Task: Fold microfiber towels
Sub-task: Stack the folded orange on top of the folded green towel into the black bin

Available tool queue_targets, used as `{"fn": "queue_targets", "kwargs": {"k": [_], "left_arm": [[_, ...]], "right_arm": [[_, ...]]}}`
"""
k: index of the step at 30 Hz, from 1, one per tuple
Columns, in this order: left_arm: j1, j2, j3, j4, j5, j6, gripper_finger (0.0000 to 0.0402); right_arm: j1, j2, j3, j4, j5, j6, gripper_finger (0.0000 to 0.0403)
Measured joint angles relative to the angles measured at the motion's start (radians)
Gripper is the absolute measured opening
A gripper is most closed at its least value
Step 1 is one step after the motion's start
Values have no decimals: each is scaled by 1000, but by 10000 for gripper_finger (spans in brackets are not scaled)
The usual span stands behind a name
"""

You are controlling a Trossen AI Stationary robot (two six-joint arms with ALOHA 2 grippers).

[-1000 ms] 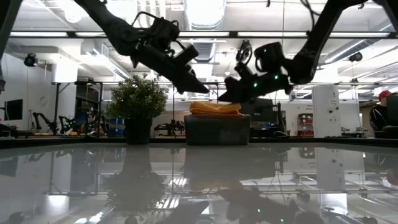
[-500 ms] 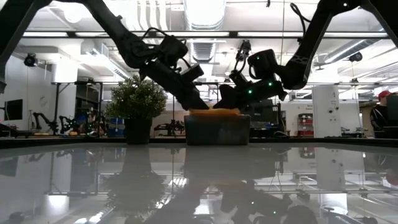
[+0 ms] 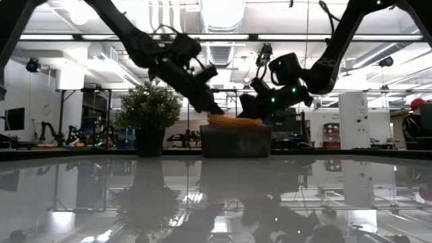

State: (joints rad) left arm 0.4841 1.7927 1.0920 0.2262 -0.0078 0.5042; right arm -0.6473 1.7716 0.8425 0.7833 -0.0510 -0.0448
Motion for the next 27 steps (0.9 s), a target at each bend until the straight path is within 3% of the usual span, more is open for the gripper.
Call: {"fn": "queue_targets", "kwargs": {"k": [5,10,17,27], "left_arm": [[6,-71,-1,-2,0,25,0],[34,-66,6,48,-5,31,0],[52,6,5,88,-25,-26,0],[53,64,1,102,-132,-28,0]], "right_arm": [[5,-61,0,-8,5,5,9],[5,-73,0,40,6,46,9],[6,-8,26,94,27,97,9],[5,143,111,88,28,97,9]]}}
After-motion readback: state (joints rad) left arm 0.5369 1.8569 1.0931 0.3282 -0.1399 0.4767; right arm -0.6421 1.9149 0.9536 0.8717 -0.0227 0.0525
